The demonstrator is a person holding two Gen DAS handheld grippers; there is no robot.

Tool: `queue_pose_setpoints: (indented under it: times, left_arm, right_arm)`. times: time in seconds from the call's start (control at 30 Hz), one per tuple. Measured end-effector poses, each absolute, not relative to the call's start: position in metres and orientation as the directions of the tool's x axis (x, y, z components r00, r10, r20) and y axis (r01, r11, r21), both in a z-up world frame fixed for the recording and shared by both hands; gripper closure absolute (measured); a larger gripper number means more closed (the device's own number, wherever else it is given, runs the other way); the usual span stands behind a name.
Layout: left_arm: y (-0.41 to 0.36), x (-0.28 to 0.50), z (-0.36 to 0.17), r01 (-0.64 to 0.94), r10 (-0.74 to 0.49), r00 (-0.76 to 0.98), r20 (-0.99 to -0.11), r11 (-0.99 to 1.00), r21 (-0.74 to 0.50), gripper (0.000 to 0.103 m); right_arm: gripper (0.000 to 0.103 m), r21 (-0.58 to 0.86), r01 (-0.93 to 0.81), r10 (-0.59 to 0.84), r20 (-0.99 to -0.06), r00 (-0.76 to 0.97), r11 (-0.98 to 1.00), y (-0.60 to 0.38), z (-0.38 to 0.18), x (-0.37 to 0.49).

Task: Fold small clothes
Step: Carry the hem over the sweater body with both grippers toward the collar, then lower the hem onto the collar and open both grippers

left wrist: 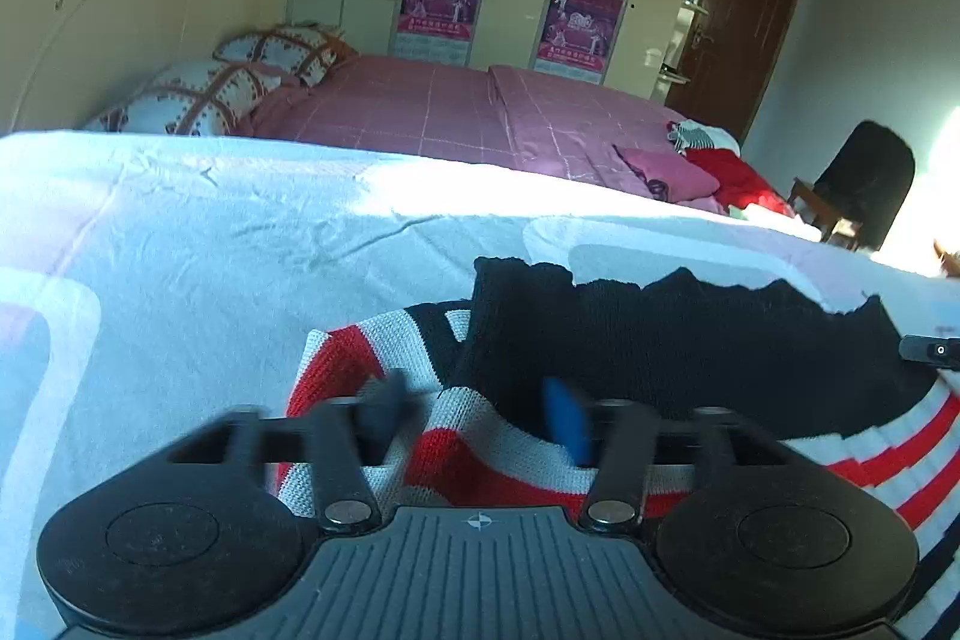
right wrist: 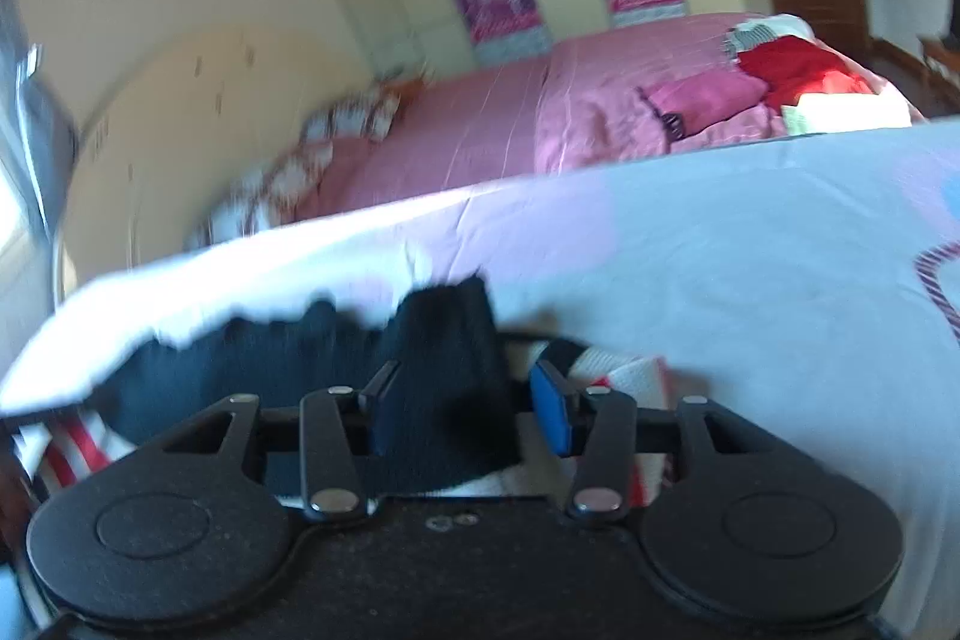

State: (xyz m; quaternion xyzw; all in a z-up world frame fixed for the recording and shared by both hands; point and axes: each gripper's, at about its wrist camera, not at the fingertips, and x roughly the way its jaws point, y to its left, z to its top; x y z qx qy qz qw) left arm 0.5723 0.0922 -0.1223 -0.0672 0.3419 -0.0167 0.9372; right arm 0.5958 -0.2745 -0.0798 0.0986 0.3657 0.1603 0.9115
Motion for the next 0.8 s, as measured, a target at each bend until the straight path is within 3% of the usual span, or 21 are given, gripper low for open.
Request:
queue_pose_setpoints:
  times: [0.03,0.1,0.23,0.37,0.5,0.63,0.67,0.7,0.73,0.77,0.8]
  left_arm:
    - [0.091,0.569,-0.121,-0.018,-0.067,0.774,-0.630,0.992,-0.127,0.075]
    - [0.093,0.563,-0.118,-0.029,-0.067,0.792,-0.607,0.989,-0.147,0.086]
    - [0.102,0.554,-0.113,-0.045,-0.063,0.842,-0.536,0.982,-0.186,0.092]
    - [0.104,0.548,-0.112,-0.126,0.031,0.875,-0.484,0.978,-0.164,0.096]
    - [0.112,0.580,-0.131,-0.220,0.084,0.794,-0.602,0.963,-0.156,0.096]
    - [0.104,0.584,-0.131,-0.212,0.113,0.780,-0.615,0.973,-0.091,0.094]
    - [0.107,0.582,-0.130,-0.213,0.102,0.783,-0.613,0.971,-0.111,0.092]
    - [0.111,0.578,-0.127,-0.219,0.091,0.792,-0.603,0.966,-0.141,0.083]
    - [0.114,0.571,-0.121,-0.236,0.094,0.809,-0.580,0.956,-0.174,0.072]
    - [0.115,0.563,-0.114,-0.257,0.117,0.829,-0.547,0.949,-0.186,0.052]
    - [0.113,0.557,-0.106,-0.266,0.139,0.847,-0.513,0.947,-0.181,0.047]
  right_arm:
    - [0.059,0.246,-0.231,0.337,-0.651,0.680,0.941,-0.266,-0.080,0.595]
    - [0.097,0.173,-0.246,0.298,-0.661,0.689,0.954,-0.255,-0.078,0.596]
    - [0.098,0.185,-0.237,0.300,-0.627,0.719,0.954,-0.258,-0.073,0.588]
    - [0.098,0.177,-0.206,0.270,-0.555,0.787,0.962,-0.267,-0.064,0.579]
    - [0.099,0.108,-0.149,0.183,-0.642,0.745,0.983,-0.265,-0.084,0.597]
    - [0.095,0.106,-0.147,0.180,-0.642,0.745,0.983,-0.265,-0.084,0.596]
    - [0.084,0.119,-0.151,0.192,-0.643,0.742,0.981,-0.266,-0.083,0.595]
    - [0.077,0.130,-0.149,0.197,-0.634,0.748,0.980,-0.269,-0.079,0.594]
    - [0.077,0.131,-0.150,0.199,-0.616,0.763,0.980,-0.271,-0.073,0.591]
    - [0.077,0.121,-0.159,0.200,-0.595,0.779,0.980,-0.271,-0.066,0.585]
    - [0.080,0.119,-0.183,0.218,-0.578,0.786,0.976,-0.269,-0.059,0.581]
